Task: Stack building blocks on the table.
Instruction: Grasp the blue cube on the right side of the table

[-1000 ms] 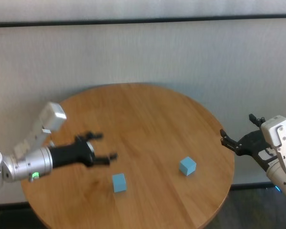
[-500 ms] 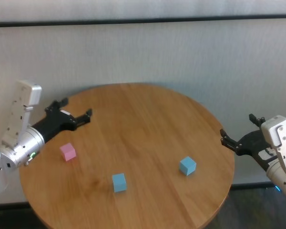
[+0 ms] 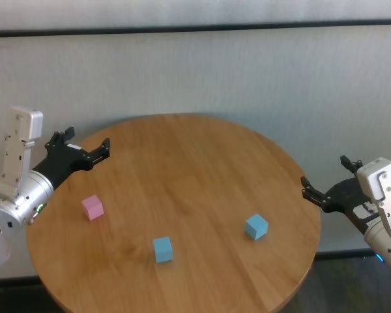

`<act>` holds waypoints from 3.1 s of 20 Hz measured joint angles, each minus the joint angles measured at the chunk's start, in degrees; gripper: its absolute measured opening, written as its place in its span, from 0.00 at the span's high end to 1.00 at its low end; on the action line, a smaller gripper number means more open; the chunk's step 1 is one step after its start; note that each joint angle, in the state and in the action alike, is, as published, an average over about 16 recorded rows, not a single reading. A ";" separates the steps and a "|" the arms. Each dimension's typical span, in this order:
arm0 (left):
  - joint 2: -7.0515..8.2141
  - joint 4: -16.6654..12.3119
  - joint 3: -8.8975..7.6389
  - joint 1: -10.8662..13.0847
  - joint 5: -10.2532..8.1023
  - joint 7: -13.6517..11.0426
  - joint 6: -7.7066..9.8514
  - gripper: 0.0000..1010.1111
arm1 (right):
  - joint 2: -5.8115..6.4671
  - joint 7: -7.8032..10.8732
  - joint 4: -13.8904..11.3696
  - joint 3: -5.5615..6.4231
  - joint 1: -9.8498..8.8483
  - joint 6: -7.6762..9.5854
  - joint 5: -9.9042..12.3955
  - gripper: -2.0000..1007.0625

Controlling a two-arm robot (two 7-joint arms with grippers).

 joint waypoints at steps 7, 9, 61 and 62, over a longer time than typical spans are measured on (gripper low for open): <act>0.02 0.03 0.18 -0.03 0.10 -0.23 0.03 0.01 | 0.16 3.54 -6.15 0.34 -1.06 7.23 4.04 0.01; 0.05 0.09 0.29 -0.09 0.08 -0.35 0.01 0.01 | 0.11 4.77 -8.33 0.24 -1.27 10.52 5.44 0.01; 0.22 0.41 0.80 -0.39 -0.05 -0.89 -0.21 0.01 | -10.44 12.38 2.29 -4.11 8.50 37.59 2.65 0.01; 0.22 0.41 0.80 -0.39 -0.05 -0.89 -0.21 0.01 | -10.52 12.40 2.40 -4.10 8.53 37.59 2.61 0.01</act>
